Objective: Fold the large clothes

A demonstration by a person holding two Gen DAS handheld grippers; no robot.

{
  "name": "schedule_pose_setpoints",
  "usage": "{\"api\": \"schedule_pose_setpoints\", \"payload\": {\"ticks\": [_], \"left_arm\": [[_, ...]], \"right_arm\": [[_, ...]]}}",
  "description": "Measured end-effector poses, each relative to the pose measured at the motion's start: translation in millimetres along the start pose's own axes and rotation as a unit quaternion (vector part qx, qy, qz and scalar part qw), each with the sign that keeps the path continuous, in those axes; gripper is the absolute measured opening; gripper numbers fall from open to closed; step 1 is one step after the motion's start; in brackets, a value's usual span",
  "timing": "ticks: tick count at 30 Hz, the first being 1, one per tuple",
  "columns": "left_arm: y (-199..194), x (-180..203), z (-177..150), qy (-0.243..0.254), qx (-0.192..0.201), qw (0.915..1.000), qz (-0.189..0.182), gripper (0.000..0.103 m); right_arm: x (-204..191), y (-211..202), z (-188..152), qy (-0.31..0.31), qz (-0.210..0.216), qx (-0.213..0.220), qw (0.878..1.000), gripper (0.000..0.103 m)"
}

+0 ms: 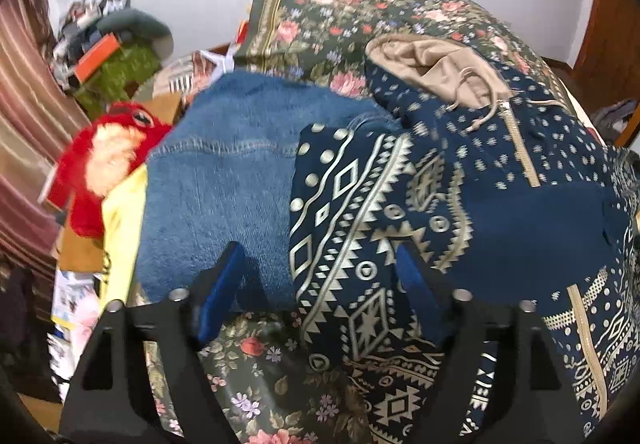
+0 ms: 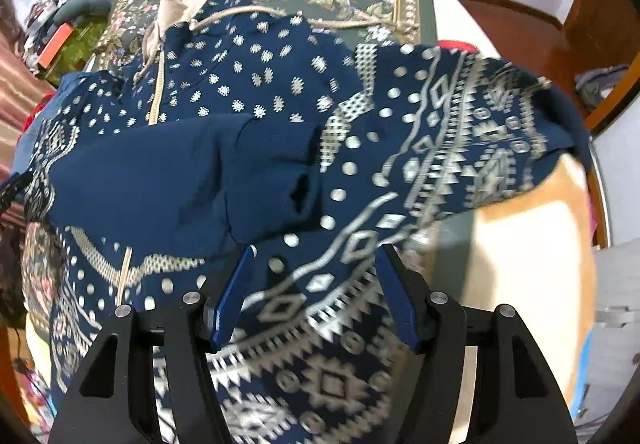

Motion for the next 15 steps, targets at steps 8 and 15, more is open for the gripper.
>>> {"api": "schedule_pose_setpoints", "payload": {"ticks": [8,15], "left_arm": [[-47,49,22,0.03,0.056,0.9977,-0.026,0.095],[-51,117,42,0.065,0.071,0.9932,-0.066,0.098]], "right_arm": [[59,-52,-3,0.074,0.026,0.08,0.994,0.067],[119,-49,15,0.188,0.045,0.099,0.976,0.068]]}}
Point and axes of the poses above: each gripper's, at about its wrist camera, not at the fingertips, and y roughly the way its jaws point, x to its right, z to its top, the point moved 5 cm from there along y, roughly the way its jaws point, and after that the axes turned 9 degrees about -x, right-handed, at the moved point
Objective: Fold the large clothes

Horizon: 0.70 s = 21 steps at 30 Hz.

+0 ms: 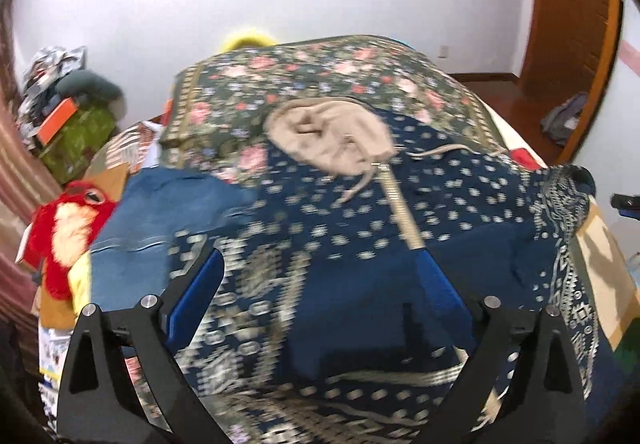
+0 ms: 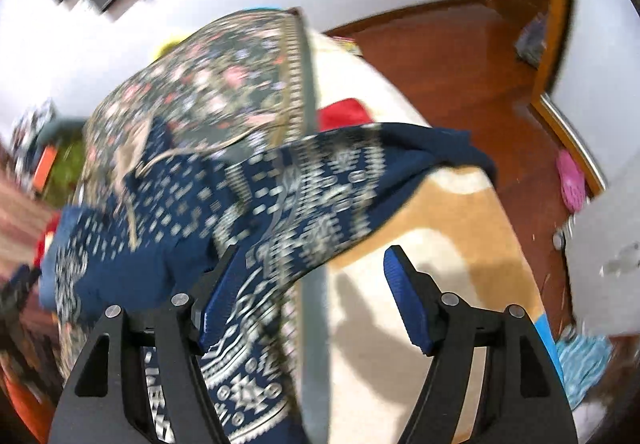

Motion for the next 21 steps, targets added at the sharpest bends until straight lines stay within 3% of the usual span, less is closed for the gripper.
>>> {"api": "schedule_pose_setpoints", "payload": {"ticks": [8,14,15,17,19,21], "left_arm": [[47,51,5,0.037,-0.033,0.9985,-0.021,0.098],[76,64,-3,0.056,-0.055,0.9968,-0.016,0.098],[78,65,-5,0.057,-0.057,0.9966,-0.014,0.098],[81,64,-8,0.057,-0.059,0.9966,-0.012,0.098],[83,61,-11,0.052,-0.062,0.9966,-0.016,0.098],[83,57,-13,0.045,-0.065,0.9967,-0.019,0.098]], "right_arm": [[43,49,19,0.092,0.021,-0.036,0.995,0.068],[41,66,42,0.088,-0.012,-0.004,0.996,0.066],[43,70,46,0.09,-0.021,-0.002,0.996,0.063],[44,75,52,0.088,-0.047,0.01,0.995,0.046],[42,78,55,0.084,-0.066,0.015,0.994,0.037],[38,78,58,0.074,-0.075,0.018,0.994,0.02]]}}
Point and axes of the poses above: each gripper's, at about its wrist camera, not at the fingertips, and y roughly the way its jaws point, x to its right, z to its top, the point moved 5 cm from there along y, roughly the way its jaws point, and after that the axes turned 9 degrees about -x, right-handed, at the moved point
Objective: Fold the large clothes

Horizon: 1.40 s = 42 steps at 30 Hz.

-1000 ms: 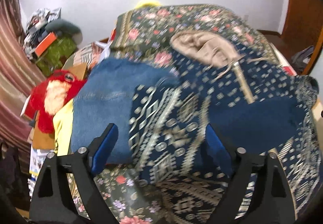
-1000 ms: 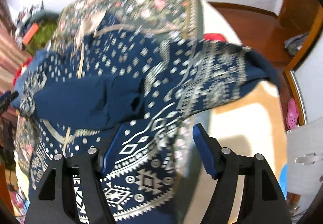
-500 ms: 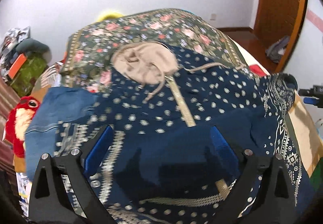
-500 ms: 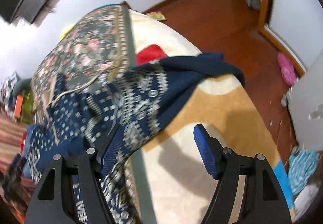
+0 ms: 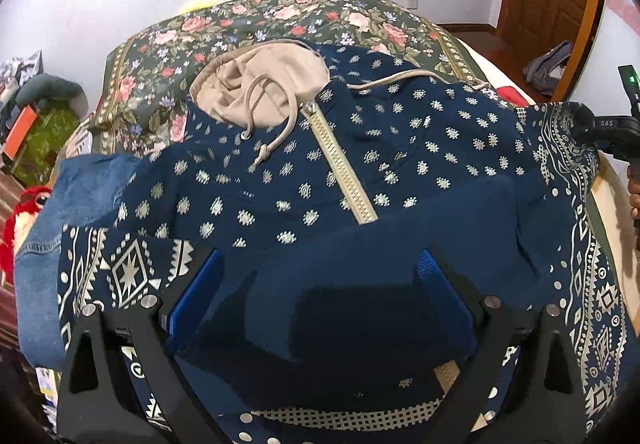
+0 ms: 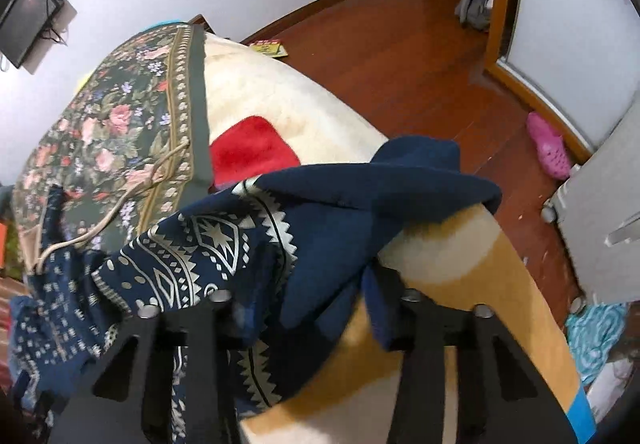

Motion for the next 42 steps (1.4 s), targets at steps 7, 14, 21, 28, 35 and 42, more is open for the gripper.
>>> {"api": "schedule_pose_setpoints", "payload": {"ticks": [7,14,21,28,35,42], "left_arm": [[-24,-23,-6,-0.024,0.016,0.9996,-0.004,0.098],[-63,-48,-16,-0.045,0.048,0.9978,-0.01,0.098],[-101,-68,-36,-0.051,0.079,0.9955,-0.007,0.098],[-127,-93,-61,-0.06,0.102,0.9929,0.01,0.098],[-125,-122,-85,-0.1,0.085,0.9914,-0.008,0.098],[-110,-133,-95,-0.13,0.058,0.9894,-0.025,0.098]], "right_arm": [[-19,-42,1,-0.033,0.003,0.019,0.999,0.007],[-74,-123,-9,-0.099,0.032,0.077,0.992,0.007],[-175,-172,-59,-0.208,0.067,0.118,0.969,0.007],[-262,-135,-132,-0.301,0.086,0.073,0.947,0.007],[-290,-54,-188,-0.316,0.066,-0.029,0.946,0.007],[-269,-4,-208,-0.282,0.05,-0.134,0.949,0.013]]}}
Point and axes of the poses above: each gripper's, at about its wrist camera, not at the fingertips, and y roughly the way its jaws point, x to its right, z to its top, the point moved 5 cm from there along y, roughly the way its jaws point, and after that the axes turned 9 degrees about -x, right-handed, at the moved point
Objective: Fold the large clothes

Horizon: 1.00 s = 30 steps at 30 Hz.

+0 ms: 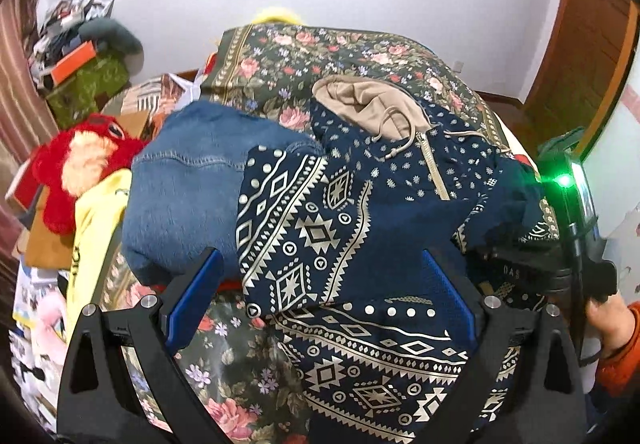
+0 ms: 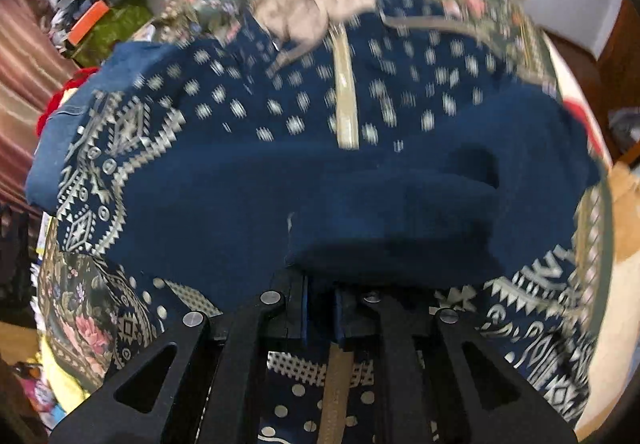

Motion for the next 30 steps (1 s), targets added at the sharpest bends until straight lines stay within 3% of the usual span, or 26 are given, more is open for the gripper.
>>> {"api": "schedule_pose_setpoints", "payload": {"ticks": [4,8,15,20,23,30], "left_arm": [[6,5,1,-0.012,-0.015,0.9997,-0.013,0.098],[6,24,9,-0.005,-0.017,0.9996,-0.024,0.098],[10,89,30,0.045,-0.017,0.998,-0.04,0.098],[21,165,43,0.117,-0.022,0.9913,-0.058,0.098],[33,215,48,0.166,-0.026,0.9836,-0.065,0.098],[94,324,42,0.274,-0.066,0.9558,-0.083,0.098]], "right_arm": [[16,-5,-8,0.013,0.041,-0.035,0.998,0.023],[29,-35,-24,0.002,0.087,-0.028,0.996,0.055],[78,-107,-43,-0.002,0.061,0.071,0.996,0.062],[131,-139,-44,0.037,-0.009,0.131,0.991,0.068],[168,-148,-54,0.067,-0.041,0.147,0.986,0.068],[229,-137,-74,0.118,-0.065,0.138,0.981,0.068]]}}
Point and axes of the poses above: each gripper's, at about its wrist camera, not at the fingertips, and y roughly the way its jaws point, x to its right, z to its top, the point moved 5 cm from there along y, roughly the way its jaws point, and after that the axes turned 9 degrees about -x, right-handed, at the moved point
